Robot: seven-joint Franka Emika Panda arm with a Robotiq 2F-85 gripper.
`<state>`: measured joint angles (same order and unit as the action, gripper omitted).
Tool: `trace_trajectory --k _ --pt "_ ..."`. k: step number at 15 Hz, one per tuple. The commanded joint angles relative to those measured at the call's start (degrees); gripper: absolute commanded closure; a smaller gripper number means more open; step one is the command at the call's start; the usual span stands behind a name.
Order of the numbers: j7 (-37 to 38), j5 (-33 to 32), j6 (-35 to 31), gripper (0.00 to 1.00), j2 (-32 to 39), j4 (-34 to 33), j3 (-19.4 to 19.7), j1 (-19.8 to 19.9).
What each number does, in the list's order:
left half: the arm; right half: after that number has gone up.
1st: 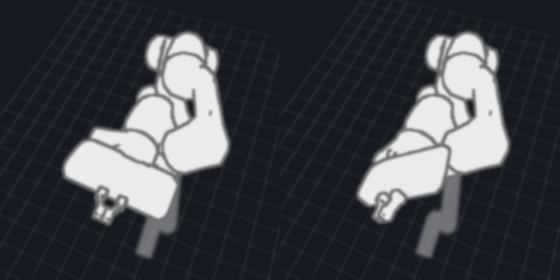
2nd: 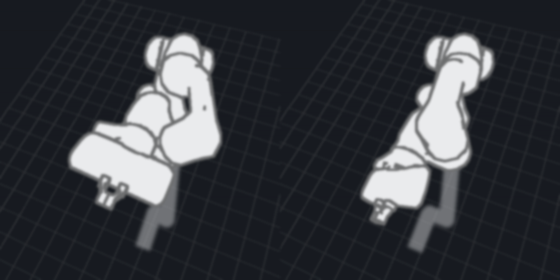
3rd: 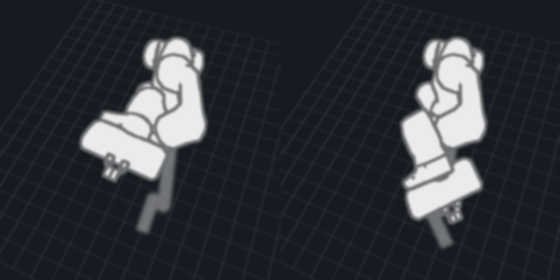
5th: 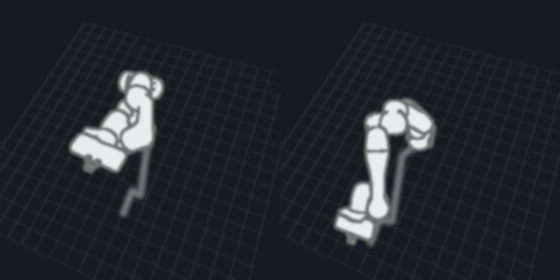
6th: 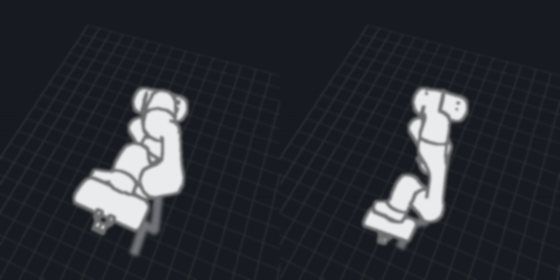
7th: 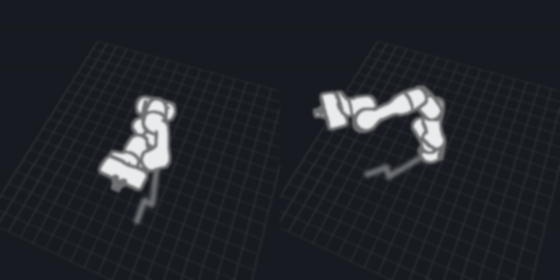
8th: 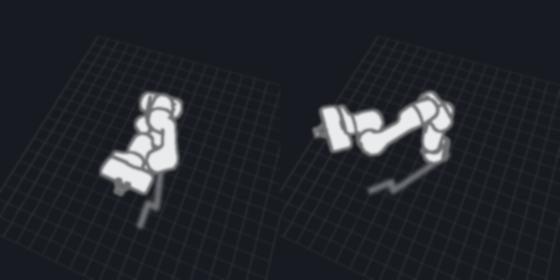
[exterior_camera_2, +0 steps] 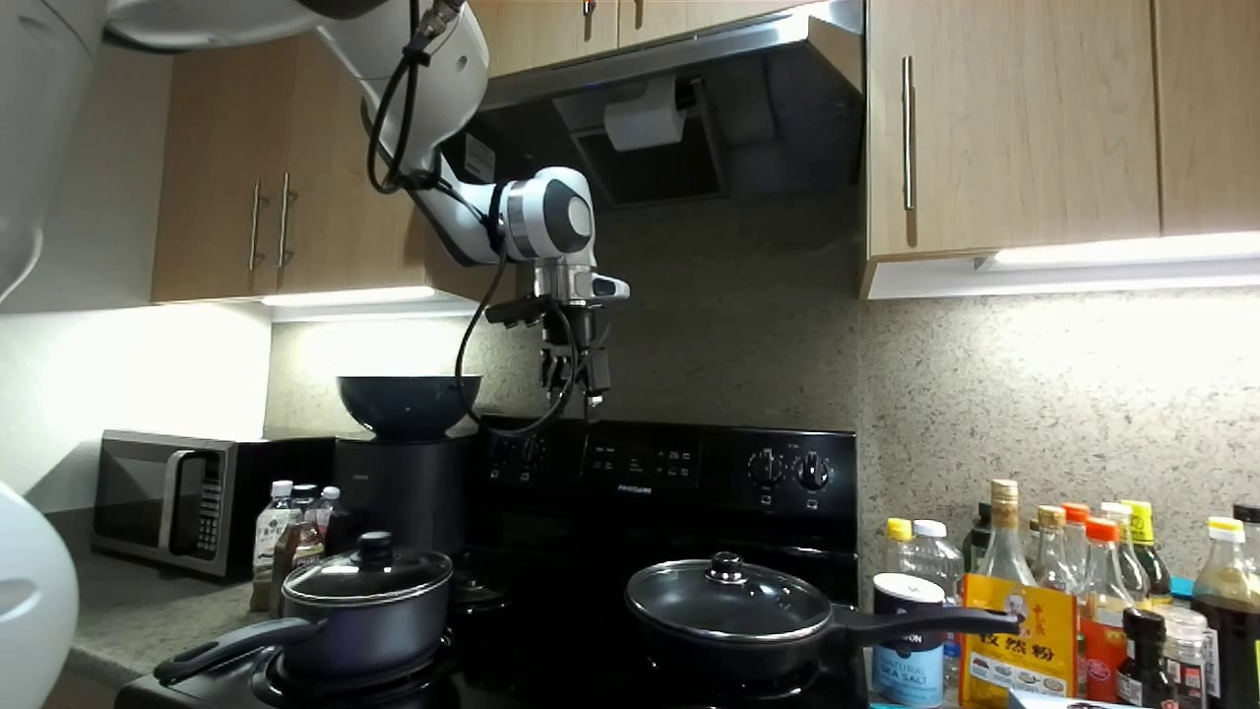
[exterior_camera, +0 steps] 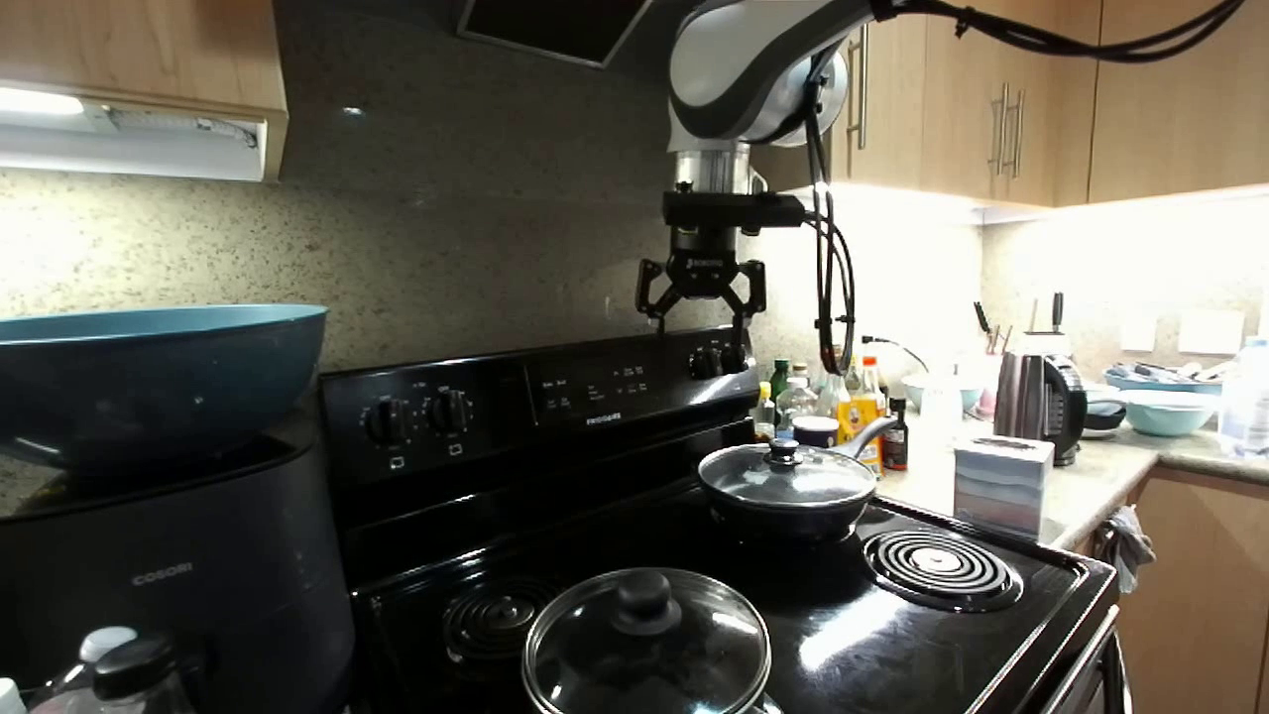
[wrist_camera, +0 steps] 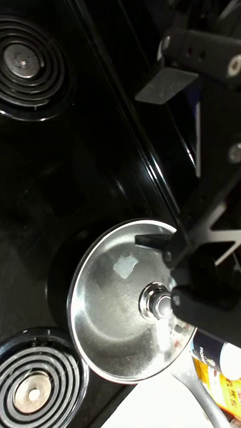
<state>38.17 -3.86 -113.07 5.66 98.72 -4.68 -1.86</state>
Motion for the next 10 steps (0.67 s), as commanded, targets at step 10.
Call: trace_trajectory --k 10 --pt "-3.0 -0.8 5.2 0.00 -2.5 1.9 1.4 -0.8"
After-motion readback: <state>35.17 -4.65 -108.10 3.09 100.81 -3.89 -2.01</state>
